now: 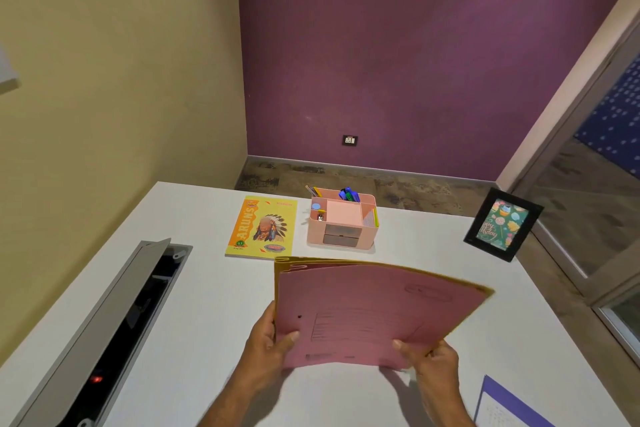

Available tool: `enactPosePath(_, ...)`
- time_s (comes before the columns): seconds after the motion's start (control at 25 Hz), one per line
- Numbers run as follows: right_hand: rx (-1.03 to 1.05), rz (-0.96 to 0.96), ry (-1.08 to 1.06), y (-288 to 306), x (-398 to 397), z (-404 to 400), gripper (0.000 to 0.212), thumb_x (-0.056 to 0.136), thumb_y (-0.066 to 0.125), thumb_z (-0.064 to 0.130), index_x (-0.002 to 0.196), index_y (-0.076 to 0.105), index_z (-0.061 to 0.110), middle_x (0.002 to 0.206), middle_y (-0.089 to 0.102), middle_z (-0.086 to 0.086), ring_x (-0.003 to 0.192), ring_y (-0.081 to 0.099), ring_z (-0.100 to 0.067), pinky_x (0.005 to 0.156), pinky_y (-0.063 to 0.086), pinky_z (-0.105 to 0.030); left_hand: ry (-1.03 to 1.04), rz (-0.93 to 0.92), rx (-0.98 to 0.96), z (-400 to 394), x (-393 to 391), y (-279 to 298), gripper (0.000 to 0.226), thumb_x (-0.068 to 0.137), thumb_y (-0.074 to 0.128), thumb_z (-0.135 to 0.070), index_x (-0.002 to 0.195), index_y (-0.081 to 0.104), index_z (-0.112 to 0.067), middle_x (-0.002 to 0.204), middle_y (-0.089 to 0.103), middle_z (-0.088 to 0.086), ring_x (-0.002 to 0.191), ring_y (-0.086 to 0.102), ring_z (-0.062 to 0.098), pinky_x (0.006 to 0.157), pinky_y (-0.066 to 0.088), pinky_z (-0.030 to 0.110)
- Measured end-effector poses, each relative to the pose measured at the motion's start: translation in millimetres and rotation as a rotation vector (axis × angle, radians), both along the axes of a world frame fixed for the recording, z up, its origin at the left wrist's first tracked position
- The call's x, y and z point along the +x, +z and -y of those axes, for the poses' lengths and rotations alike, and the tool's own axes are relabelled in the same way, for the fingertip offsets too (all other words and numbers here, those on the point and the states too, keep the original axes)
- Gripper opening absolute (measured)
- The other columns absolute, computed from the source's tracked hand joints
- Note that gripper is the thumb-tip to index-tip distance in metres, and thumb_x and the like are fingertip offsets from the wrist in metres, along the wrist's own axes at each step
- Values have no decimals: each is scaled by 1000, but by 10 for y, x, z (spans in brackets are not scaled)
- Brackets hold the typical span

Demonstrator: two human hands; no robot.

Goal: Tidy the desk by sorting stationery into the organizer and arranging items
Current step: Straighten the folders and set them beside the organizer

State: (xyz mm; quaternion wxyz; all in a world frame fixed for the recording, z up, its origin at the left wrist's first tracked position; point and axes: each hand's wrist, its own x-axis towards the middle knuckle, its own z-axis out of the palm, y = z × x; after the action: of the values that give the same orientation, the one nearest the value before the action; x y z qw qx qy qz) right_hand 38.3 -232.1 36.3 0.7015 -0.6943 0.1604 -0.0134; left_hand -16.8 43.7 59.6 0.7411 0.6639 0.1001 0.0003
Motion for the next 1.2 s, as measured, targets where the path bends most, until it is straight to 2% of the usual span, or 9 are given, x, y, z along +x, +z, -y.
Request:
enactPosePath(0.12, -69, -42, 43, -84, -11, 35, 33, 73, 74, -15, 92, 68, 11, 75, 76, 10, 80, 70, -22, 61, 55, -22, -13, -41, 71, 25, 9, -1, 50, 93, 54, 8, 129, 47, -26, 118, 67, -4, 107, 66, 11, 74, 57, 20)
enactPosePath(0.28, -178, -110, 123, -191, 13, 52, 33, 76, 74, -12, 104, 69, 3, 78, 77, 9, 80, 73, -20, 69, 58, -31, -85, -136, 162, 36, -2, -64, 55, 93, 52, 8, 130, 42, -31, 120, 63, -7, 106, 64, 16, 70, 57, 18)
enactPosePath(0.4, -203, -151, 148, -228, -14, 50, 24, 78, 72, -12, 94, 70, 6, 85, 77, -4, 66, 72, -5, 57, 55, -17, -84, -203, 120, 77, -28, -192, 63, 87, 52, 19, 131, 46, -26, 115, 69, 4, 100, 70, 19, 72, 58, 23)
enactPosePath(0.52, -192, -153, 117, -253, -14, 97, 24, 81, 68, -13, 95, 68, 6, 85, 73, -1, 62, 69, 5, 53, 52, -11, 1, -209, 239, 146, 41, -283, 67, 84, 50, 22, 123, 51, -32, 106, 74, -3, 98, 71, 20, 74, 59, 23)
enactPosePath(0.6, -191, -128, 70, -262, 31, 205, 25, 82, 70, -7, 104, 70, 6, 88, 76, 1, 74, 73, -5, 66, 57, -22, -27, -205, 396, 268, 166, -235, 60, 87, 50, 12, 116, 48, -41, 106, 72, -13, 98, 70, 13, 77, 59, 24)
enactPosePath(0.72, -213, -103, -19, -158, 185, 478, 27, 85, 71, 2, 108, 70, 15, 92, 77, -1, 83, 73, -22, 76, 60, -42, -81, -180, 528, 564, 460, -131, 36, 92, 51, -3, 112, 47, -33, 104, 70, -14, 89, 68, 2, 76, 58, 24)
enactPosePath(0.88, -299, -95, -99, 36, 614, 1022, 27, 86, 68, 0, 109, 68, 14, 94, 74, -5, 83, 71, -25, 69, 57, -36, -163, -109, 624, 1140, 989, 44, 28, 98, 52, -21, 122, 39, -25, 109, 62, -15, 92, 65, 10, 66, 46, 16)
enactPosePath(1.08, -449, -138, -96, 209, 1291, 1654, 28, 82, 69, 0, 104, 68, 18, 90, 72, -5, 79, 68, -24, 72, 56, -38, -171, -161, 600, 1809, 1629, 66, 31, 98, 54, -23, 126, 43, -19, 123, 65, 0, 104, 64, 20, 84, 50, 32)
enactPosePath(1.2, -502, -158, -82, 179, 1665, 1885, 26, 79, 70, 1, 95, 68, 22, 86, 71, -3, 76, 66, -21, 68, 51, -30, -150, -215, 592, 2086, 1960, 10, 31, 98, 54, -21, 127, 44, -16, 125, 64, 4, 112, 63, 26, 87, 50, 35)
